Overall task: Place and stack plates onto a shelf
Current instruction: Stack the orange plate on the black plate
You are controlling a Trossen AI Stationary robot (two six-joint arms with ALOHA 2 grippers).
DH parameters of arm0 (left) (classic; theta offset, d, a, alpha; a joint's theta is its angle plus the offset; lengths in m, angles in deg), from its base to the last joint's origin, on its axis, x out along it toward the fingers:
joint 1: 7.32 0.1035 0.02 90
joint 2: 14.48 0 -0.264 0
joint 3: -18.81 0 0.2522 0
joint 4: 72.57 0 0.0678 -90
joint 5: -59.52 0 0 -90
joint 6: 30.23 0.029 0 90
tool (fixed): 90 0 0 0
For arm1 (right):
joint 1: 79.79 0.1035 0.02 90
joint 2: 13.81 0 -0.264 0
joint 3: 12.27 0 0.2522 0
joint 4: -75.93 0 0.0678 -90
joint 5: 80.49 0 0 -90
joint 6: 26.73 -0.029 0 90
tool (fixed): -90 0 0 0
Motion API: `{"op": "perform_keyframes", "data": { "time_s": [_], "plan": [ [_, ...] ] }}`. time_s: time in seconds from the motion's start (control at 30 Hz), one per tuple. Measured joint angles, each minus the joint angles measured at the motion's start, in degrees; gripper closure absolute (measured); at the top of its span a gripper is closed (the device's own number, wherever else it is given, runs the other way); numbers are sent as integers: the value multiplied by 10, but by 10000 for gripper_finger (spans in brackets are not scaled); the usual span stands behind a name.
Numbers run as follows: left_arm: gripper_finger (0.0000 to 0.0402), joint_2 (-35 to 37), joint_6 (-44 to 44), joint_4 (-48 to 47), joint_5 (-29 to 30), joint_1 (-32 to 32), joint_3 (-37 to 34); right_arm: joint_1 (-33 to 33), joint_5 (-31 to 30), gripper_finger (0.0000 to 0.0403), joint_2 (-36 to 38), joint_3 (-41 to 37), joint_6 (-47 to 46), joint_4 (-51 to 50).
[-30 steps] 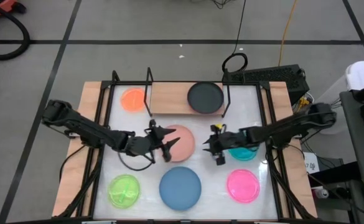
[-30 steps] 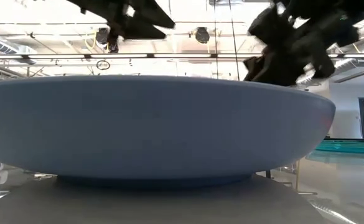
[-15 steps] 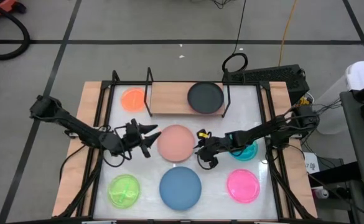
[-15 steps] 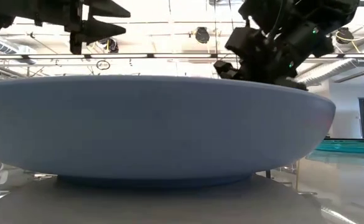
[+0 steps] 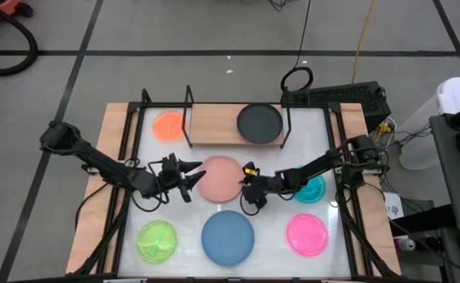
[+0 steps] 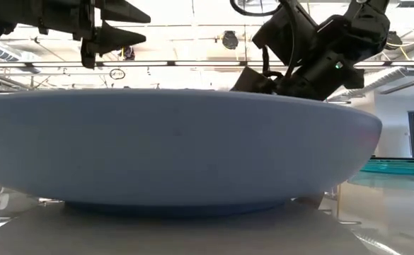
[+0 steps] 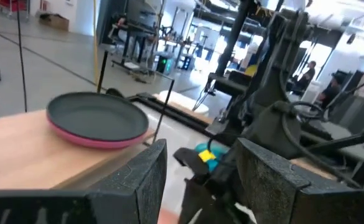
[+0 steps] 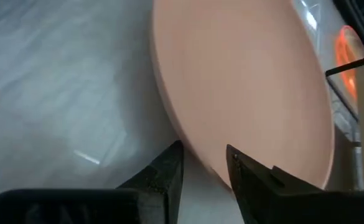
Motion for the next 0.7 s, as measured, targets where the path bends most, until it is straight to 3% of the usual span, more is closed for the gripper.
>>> {"op": "perform_keyframes", "data": {
  "time_s": [0.23, 0.4, 0.7],
  "plan": [
    [206, -4, 1, -2, 3, 1, 0, 1, 10, 394, 3, -1, 2, 0],
    [206, -3, 6, 3, 6, 1, 0, 6, 3, 399, 10, -2, 16, -5],
    [206, -3, 9, 8, 6, 7, 0, 16, -128, 401, 120, -3, 105, -5]
  ]
}}
